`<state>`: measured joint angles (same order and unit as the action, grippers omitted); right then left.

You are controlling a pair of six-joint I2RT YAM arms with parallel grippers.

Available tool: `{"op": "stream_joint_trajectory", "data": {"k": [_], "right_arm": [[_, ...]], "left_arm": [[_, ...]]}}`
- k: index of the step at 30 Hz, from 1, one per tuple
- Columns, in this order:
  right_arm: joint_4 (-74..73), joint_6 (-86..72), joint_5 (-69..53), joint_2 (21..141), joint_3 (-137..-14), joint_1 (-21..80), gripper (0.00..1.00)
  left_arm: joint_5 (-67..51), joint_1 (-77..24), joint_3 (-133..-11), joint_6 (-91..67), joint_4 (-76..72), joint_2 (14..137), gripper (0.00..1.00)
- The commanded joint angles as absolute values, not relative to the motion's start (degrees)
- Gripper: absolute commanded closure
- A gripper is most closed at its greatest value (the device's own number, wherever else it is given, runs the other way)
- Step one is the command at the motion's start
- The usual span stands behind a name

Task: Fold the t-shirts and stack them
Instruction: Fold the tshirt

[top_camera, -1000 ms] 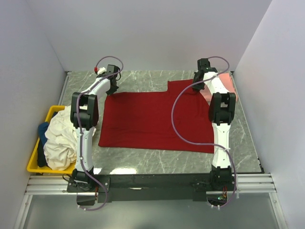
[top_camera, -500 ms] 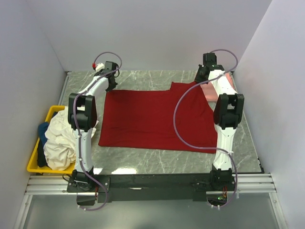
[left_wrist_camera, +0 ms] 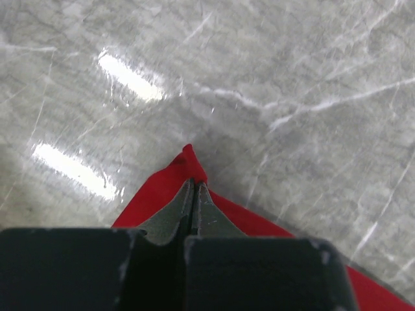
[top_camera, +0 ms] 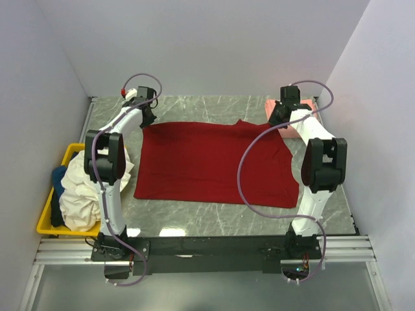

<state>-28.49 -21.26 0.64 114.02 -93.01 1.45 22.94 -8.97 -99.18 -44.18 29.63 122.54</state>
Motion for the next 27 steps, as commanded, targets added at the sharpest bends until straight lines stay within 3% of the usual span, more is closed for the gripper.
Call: {"op": "stream_joint_trajectory", "data": {"k": [1,12,27], "right_arm": [[-22.95,-23.81,2.99,105.75,-86.60,1.05,1.00],[-18.55,-29.09,6.68,91.59,-67.16,1.32,1.00],[-12.74,-34.89,0.18,75.59,-47.29,1.23,1.00]], "left_arm": [[21.36,-8.61,-95.73,-44.03,27.07,116.38,0.99],[17.84,-8.53,-80.08,-49.39,24.09,105.57,0.99],[16.44,-8.53,-63.64,-54.58,20.74,94.31,1.00]]}}
